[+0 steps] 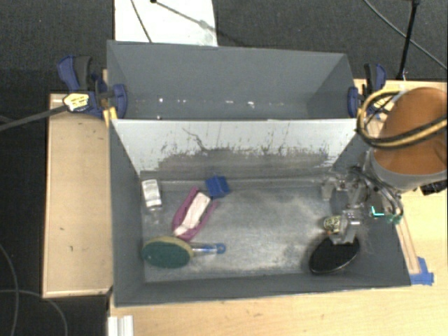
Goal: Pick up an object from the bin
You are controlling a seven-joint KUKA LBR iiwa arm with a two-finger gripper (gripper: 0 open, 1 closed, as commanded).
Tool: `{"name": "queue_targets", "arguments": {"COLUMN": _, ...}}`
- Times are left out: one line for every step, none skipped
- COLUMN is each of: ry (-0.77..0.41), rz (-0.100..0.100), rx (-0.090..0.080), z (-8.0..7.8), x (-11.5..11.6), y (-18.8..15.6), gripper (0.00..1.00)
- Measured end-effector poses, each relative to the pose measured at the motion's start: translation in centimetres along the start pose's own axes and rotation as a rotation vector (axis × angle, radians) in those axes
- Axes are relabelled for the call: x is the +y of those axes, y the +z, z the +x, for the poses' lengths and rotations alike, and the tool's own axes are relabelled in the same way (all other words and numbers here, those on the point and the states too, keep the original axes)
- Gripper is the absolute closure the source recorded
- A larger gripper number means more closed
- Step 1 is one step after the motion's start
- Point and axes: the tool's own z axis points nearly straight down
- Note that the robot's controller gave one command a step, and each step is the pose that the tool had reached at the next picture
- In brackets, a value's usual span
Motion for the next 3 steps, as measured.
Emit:
{"name": "queue_targets", "arguments": {"ry": -0.546, "rz": 0.002, "rx": -0.01, "z": -2.48, "x": -2.77, "y": 9.1, "gripper": 0.0}}
{"name": "queue_targets", "arguments": {"ry": -0.548, "rz": 0.002, "rx": -0.006, "z": -2.34, "x": -2.82, "y": 9.17, "gripper": 1.0}}
{"name": "queue_targets", "arguments": {"ry": -0.549, "rz": 0.003, "rx": -0.006, "z": -2.34, "x": -2.83, "y": 9.17, "gripper": 0.0}}
